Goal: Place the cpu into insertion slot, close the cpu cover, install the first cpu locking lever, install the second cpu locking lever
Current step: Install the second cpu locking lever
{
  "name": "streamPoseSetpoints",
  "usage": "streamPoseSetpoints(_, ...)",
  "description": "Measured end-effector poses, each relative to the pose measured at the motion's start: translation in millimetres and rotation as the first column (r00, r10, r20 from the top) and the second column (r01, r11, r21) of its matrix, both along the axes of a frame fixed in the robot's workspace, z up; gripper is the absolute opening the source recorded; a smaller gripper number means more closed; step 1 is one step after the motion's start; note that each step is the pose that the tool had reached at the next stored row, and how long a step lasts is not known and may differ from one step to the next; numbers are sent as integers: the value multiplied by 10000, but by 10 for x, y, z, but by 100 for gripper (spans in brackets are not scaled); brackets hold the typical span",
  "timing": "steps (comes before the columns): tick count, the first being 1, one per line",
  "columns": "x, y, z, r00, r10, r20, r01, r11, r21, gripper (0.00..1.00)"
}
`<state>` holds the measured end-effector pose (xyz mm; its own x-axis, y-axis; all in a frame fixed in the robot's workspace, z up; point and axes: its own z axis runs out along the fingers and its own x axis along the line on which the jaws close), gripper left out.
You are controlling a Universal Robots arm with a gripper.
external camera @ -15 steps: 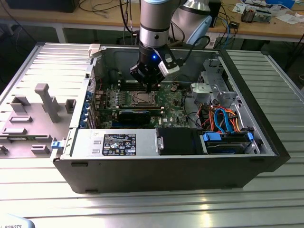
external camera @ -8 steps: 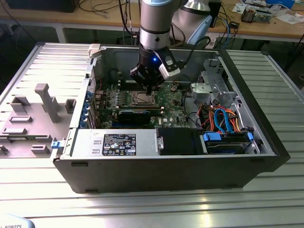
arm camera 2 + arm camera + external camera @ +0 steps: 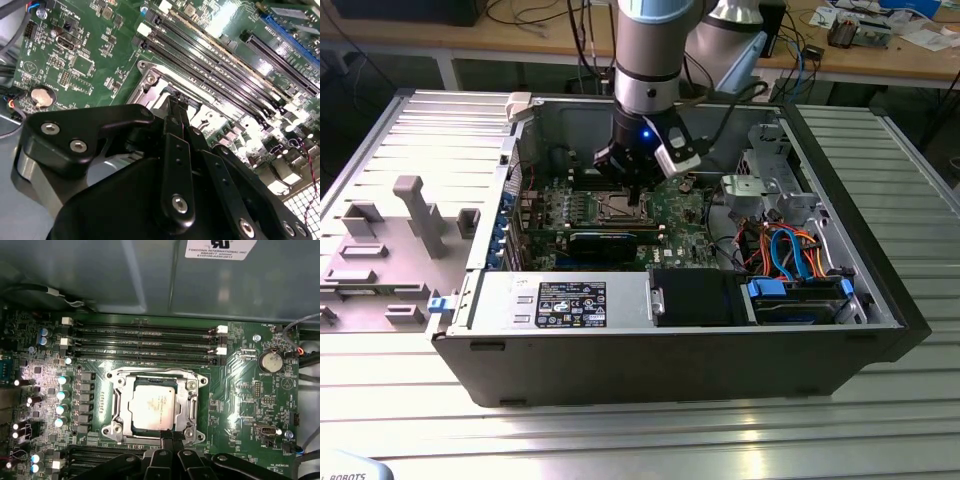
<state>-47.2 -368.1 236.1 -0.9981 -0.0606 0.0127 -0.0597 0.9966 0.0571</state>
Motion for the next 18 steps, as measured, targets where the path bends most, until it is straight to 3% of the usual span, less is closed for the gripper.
streamPoseSetpoints(3,-1,-91,-1,10000,-1,0,1,9999,110,11)
streamPoseSetpoints(5,0,-177,-2,10000,-1,0,1,9999,163,11)
streamPoseSetpoints(6,-2,-228,-2,10000,0,-1,0,9997,244,11)
streamPoseSetpoints(9,-26,-311,-4,10000,-1,-1,1,9985,539,11)
streamPoseSetpoints(12,-74,-328,-8,10000,-1,0,1,9978,657,11)
streamPoseSetpoints(18,-218,-333,-22,10000,-1,0,1,9970,774,11)
